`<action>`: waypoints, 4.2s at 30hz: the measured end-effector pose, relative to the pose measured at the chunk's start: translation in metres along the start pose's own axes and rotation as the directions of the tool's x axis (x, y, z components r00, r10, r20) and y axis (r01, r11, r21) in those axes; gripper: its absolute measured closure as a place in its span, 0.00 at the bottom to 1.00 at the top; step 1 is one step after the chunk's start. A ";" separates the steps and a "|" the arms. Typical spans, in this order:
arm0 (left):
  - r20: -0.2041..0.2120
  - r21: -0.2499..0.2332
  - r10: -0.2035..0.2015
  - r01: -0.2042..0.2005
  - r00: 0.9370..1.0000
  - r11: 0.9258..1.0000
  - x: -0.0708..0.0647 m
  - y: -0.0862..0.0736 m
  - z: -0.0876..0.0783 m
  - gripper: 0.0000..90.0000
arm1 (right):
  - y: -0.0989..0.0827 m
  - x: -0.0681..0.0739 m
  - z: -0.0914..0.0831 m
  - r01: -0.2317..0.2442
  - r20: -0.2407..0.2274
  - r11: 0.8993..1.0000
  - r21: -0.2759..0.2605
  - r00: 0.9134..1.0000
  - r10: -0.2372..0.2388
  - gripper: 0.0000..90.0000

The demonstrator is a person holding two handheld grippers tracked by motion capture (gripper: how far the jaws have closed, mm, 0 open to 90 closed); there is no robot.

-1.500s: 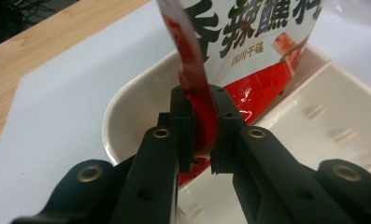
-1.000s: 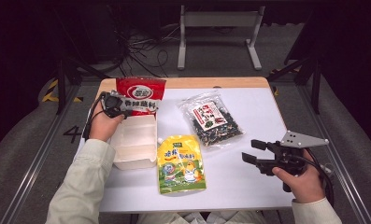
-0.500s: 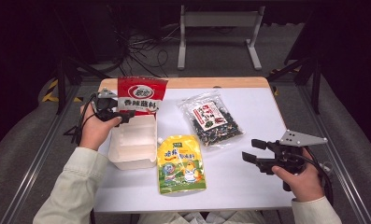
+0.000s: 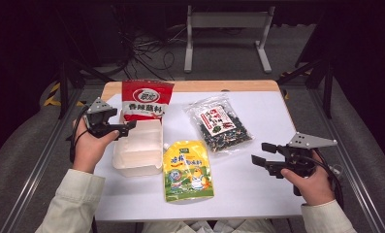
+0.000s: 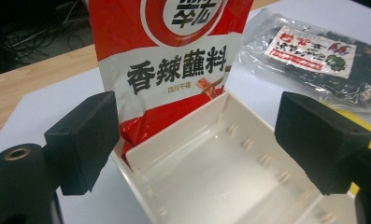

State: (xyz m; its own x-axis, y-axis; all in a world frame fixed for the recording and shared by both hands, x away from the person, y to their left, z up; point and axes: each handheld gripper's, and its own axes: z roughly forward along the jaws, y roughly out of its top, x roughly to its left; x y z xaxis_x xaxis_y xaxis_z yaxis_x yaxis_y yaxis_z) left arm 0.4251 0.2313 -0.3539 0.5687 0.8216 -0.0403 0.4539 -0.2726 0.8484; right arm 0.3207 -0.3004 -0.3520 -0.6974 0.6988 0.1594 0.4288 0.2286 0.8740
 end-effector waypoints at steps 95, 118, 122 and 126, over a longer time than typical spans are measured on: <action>-0.029 0.044 -0.031 0.032 0.999 0.999 -0.019 -0.051 -0.057 0.12 | 0.001 -0.108 0.159 -0.310 0.220 0.908 0.283 0.942 0.253 0.17; -0.020 0.046 -0.022 0.023 1.000 0.999 -0.022 -0.048 -0.053 0.13 | 0.011 -0.098 0.140 -0.237 0.200 0.879 0.413 0.966 0.167 0.83; -0.013 0.036 -0.017 0.018 1.000 0.999 -0.023 -0.046 -0.051 0.13 | 0.012 -0.092 0.137 -0.209 0.209 0.881 0.424 0.969 0.129 0.86; -0.003 0.035 -0.017 0.017 1.000 0.999 -0.024 -0.044 -0.049 0.13 | 0.010 -0.086 0.132 -0.191 0.221 0.897 0.398 0.969 0.109 0.88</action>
State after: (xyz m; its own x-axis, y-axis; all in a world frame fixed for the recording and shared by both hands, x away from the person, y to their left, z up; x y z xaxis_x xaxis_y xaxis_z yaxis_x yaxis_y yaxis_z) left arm 0.3575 0.2482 -0.3647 0.5591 0.8274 -0.0534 0.4875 -0.2759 0.8284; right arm 0.4607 -0.2683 -0.4173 -0.5025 0.8518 0.1482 0.7466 0.3410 0.5713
